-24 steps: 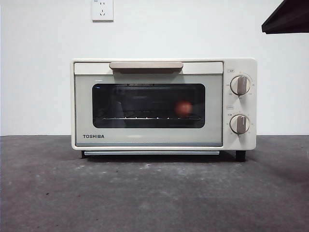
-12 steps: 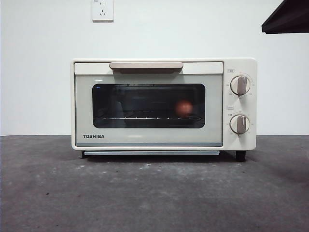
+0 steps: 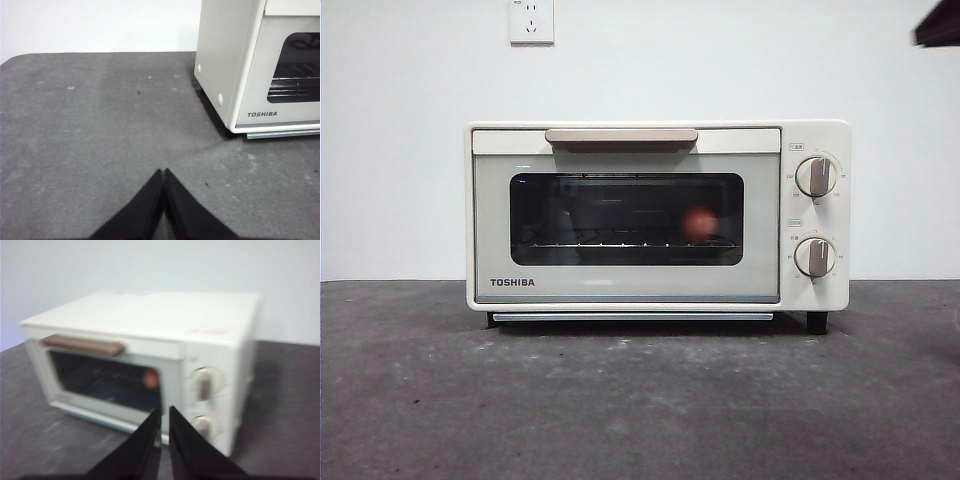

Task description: Eggoven

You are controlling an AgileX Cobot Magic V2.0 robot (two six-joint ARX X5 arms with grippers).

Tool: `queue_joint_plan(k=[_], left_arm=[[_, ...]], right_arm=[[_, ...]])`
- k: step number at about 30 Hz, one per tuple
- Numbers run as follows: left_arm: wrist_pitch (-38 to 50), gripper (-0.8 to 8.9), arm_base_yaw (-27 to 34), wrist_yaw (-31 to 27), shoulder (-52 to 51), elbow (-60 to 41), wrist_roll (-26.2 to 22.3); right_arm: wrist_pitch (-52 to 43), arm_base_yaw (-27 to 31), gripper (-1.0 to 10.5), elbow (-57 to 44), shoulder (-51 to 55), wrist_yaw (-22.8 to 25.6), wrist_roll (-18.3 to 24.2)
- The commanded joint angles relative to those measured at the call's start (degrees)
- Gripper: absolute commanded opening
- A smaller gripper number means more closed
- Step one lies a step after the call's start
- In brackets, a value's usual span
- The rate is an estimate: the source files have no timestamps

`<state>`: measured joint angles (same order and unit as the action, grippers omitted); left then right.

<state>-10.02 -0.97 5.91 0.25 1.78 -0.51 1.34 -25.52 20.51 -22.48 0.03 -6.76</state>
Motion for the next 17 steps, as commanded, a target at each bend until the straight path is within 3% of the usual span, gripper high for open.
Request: queue_joint_plan(k=[1, 8, 17], left_arm=[[-0.3, 0.08, 0.1, 0.0, -0.1, -1.6, 0.1], [-0.3, 0.08, 0.1, 0.0, -0.1, -1.6, 0.1], [-0.3, 0.08, 0.1, 0.0, -0.1, -1.6, 0.1]], right_arm=[[0.4, 5.5, 0.0, -2.0, 2.2, -0.6, 1.7], [-0.1, 18.9, 0.0, -10.1, 12.6, -0.2, 2.6], [-0.1, 23.7, 0.0, -19.0, 22.4, -0.2, 2.3]])
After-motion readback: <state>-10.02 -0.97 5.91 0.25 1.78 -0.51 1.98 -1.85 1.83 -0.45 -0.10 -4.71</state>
